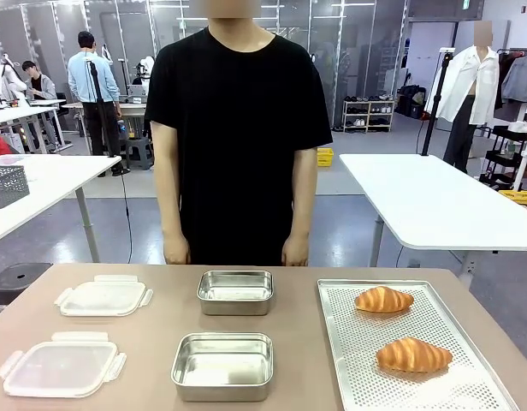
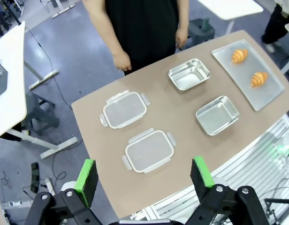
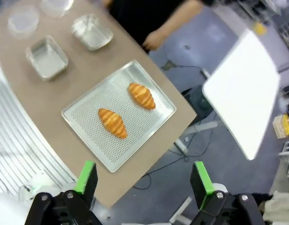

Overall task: Place the bread into the airtight container.
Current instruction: Pick up a Butter Roll and place it into an empty Airtight Container.

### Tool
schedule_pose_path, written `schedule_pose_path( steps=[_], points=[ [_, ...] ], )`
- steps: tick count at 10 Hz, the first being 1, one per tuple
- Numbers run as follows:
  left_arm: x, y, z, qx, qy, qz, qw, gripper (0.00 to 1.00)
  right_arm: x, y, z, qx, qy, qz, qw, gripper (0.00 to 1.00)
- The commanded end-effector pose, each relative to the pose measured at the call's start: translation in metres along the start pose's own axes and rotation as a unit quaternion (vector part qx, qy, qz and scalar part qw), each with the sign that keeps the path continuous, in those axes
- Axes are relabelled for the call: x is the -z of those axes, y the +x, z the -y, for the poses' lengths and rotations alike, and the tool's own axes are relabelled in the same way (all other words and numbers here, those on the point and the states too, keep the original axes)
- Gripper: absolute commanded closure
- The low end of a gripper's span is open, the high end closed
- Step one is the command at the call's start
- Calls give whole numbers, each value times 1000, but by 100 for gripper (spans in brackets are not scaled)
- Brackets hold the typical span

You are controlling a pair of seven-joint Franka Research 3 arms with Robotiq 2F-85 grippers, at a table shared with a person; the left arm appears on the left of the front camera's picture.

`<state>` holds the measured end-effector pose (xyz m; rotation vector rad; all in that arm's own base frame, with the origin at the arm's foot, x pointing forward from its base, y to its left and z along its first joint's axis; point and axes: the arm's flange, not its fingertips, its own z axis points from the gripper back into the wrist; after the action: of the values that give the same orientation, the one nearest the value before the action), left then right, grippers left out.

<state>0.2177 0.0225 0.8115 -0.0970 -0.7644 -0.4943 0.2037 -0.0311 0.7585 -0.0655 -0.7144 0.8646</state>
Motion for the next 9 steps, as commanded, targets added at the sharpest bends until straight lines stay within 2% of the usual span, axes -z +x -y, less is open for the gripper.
schedule_pose_path(
  steps=[1,3,4,6,9],
  points=[
    [0,2,1,1,1,0,1000,0,37,21,7,-201,32,3,979,0],
    [0,2,1,1,1,0,1000,0,81,31,0,-300,91,-46,949,0],
    [0,2,1,1,1,0,1000,0,116,34,-6,-312,100,-89,941,0],
    [0,2,1,1,1,0,1000,0,193,30,-14,-297,170,-99,935,0],
    [0,2,1,1,1,0,1000,0,277,-4,-25,-282,204,-134,928,0]
  ],
)
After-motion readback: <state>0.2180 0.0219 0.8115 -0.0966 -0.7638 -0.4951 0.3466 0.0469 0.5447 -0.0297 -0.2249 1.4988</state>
